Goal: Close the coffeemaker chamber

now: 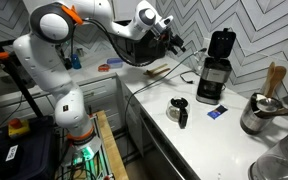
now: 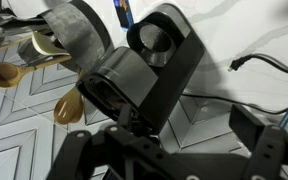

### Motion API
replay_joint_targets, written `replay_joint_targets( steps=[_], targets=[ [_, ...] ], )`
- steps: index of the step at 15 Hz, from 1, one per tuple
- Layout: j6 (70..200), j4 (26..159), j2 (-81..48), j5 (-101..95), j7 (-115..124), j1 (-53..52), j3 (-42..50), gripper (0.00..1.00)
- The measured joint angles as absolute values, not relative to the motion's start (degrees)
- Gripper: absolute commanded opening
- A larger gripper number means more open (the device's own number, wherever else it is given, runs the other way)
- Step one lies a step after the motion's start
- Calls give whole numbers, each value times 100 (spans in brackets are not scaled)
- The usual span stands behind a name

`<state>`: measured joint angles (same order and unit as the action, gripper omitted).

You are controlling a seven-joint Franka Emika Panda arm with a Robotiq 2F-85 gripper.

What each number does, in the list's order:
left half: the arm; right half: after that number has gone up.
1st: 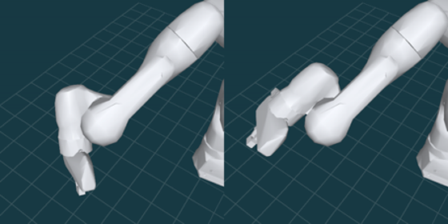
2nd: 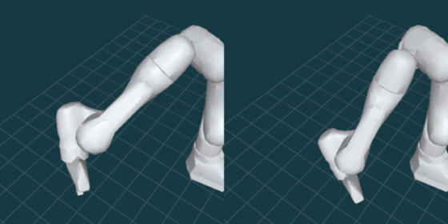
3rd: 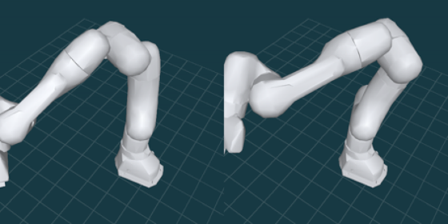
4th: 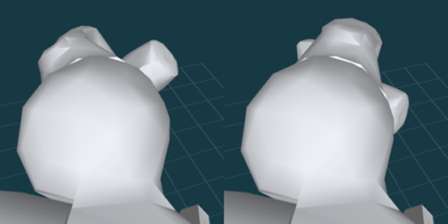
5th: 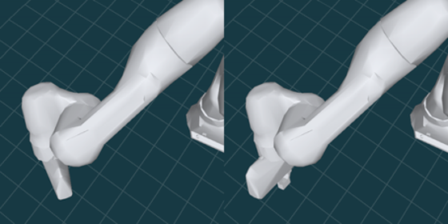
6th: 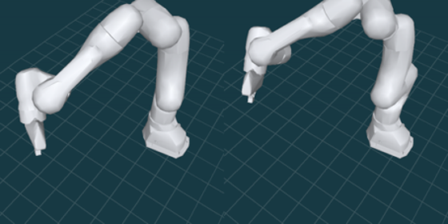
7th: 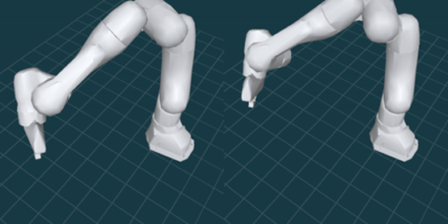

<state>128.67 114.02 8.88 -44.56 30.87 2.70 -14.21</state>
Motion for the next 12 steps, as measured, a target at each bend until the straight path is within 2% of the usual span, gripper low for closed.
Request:
replay_joint_targets(
  steps=[12],
  targets=[
    [13463,10124,-206,-5913,4226,43,-926,100]
  ],
)
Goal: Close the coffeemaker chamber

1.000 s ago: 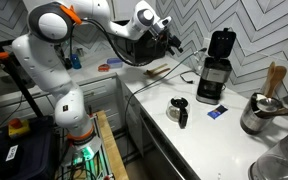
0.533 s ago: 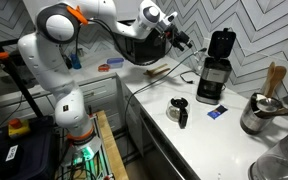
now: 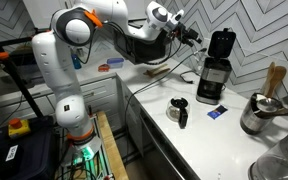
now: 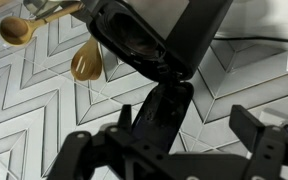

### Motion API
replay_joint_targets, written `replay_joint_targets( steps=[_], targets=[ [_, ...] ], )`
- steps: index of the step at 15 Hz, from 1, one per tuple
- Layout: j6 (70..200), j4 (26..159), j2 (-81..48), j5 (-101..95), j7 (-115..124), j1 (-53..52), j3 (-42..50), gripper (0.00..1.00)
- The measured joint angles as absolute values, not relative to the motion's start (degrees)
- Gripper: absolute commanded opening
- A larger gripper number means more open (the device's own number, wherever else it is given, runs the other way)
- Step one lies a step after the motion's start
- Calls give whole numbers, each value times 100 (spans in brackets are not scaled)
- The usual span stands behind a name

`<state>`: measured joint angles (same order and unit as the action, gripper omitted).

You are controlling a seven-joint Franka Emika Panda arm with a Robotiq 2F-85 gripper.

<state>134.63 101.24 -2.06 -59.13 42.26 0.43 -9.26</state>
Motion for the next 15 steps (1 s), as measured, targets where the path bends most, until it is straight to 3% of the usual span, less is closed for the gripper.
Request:
replay_joint_targets(
  steps=[15],
  targets=[
    [13701,8953,-1239,-8866,7303,-281,-349,100]
  ],
)
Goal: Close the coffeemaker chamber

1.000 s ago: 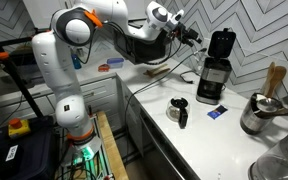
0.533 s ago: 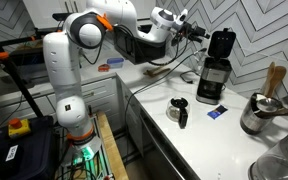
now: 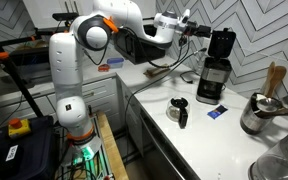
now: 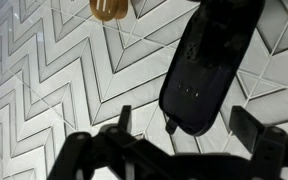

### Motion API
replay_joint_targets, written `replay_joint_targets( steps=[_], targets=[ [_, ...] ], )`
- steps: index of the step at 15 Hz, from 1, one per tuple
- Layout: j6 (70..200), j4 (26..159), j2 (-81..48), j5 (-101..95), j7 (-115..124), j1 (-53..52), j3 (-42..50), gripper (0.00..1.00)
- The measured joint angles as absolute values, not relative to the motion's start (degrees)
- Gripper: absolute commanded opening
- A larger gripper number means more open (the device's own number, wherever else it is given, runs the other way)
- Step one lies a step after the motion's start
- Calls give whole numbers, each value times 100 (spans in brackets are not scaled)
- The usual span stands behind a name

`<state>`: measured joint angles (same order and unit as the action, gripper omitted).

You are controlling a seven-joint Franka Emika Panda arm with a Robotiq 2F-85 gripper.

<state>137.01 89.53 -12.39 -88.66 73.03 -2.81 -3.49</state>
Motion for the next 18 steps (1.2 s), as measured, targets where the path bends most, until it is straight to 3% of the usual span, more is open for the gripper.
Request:
replay_joint_targets(
  steps=[18],
  targets=[
    [11194,8921,-981,-8317,7865,-676,-503,100]
  ],
)
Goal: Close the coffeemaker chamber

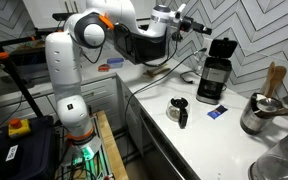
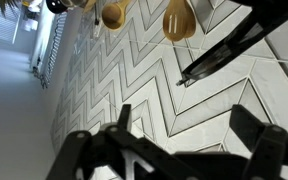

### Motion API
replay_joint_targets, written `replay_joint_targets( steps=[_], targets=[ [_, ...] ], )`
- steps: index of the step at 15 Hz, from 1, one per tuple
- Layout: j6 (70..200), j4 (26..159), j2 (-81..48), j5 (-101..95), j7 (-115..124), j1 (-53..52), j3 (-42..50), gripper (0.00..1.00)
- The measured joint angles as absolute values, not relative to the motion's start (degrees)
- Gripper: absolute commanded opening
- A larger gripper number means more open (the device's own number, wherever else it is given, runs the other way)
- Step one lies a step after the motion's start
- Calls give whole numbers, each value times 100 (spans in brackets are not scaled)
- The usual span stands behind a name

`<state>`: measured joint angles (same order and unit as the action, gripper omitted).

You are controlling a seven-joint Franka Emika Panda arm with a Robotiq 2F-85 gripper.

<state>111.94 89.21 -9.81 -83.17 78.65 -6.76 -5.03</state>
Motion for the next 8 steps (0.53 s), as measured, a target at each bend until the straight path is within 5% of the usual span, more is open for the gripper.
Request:
replay_joint_targets(
  steps=[8],
  targets=[
    [11420,8970,-850,-7759,8524,-595,-479,100]
  ],
)
